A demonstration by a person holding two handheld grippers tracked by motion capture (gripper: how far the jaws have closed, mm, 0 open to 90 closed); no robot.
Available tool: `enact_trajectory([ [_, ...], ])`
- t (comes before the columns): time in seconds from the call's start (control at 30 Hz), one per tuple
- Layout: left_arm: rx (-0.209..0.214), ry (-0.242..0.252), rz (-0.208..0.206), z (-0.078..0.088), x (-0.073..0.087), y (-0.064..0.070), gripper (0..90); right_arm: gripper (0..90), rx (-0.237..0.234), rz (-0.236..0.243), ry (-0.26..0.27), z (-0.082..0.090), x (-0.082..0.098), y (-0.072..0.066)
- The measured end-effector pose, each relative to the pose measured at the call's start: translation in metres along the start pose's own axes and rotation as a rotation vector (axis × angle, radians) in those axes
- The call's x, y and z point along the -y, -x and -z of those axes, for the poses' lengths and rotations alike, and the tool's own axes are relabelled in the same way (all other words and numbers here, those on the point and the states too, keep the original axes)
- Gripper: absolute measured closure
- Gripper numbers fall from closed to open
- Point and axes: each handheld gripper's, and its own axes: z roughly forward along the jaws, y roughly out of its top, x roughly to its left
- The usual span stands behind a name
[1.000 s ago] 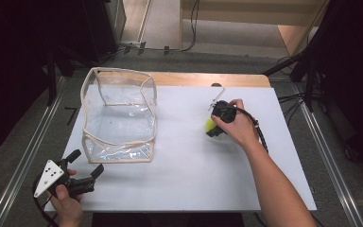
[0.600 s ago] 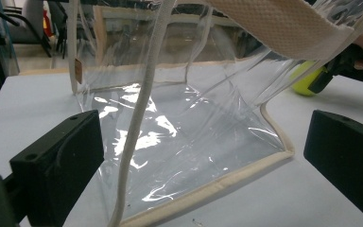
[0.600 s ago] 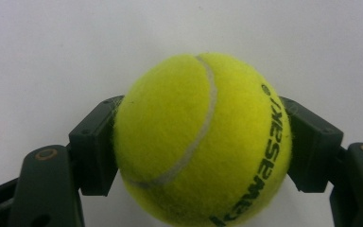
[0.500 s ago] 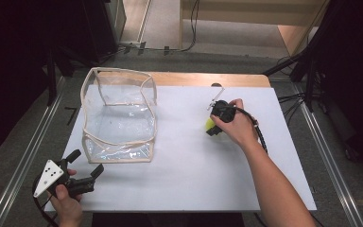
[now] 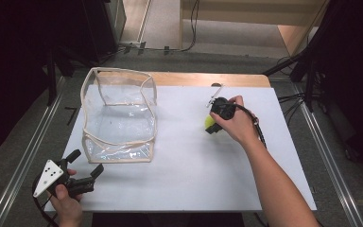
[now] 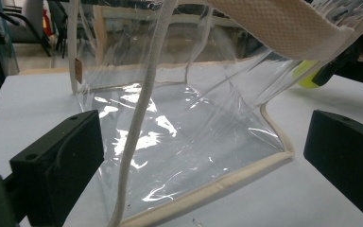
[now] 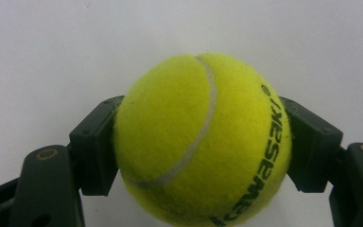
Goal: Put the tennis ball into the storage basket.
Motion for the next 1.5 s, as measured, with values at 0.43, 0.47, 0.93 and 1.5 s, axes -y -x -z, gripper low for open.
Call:
enact_trajectory([
  [0.43, 0.002, 0.002, 0.004, 0.0, 0.0, -0.001, 0.0, 23.3, -0.009, 0.025, 0.007, 0.01, -0.017, -0.005],
  [0.47, 0.002, 0.002, 0.004, 0.0, 0.0, -0.001, 0.0, 23.3, -0.005, 0.024, 0.0, 0.011, -0.018, -0.006],
  [0.93, 0.002, 0.001, -0.002, 0.0, 0.0, 0.0, 0.0, 23.4, -0.031, 0.077, -0.005, 0.022, -0.035, -0.012],
  [1.5, 0.004, -0.001, -0.004, 0.0, 0.0, 0.0, 0.0, 23.5, -0.052, 0.113, -0.001, 0.033, -0.055, -0.02],
])
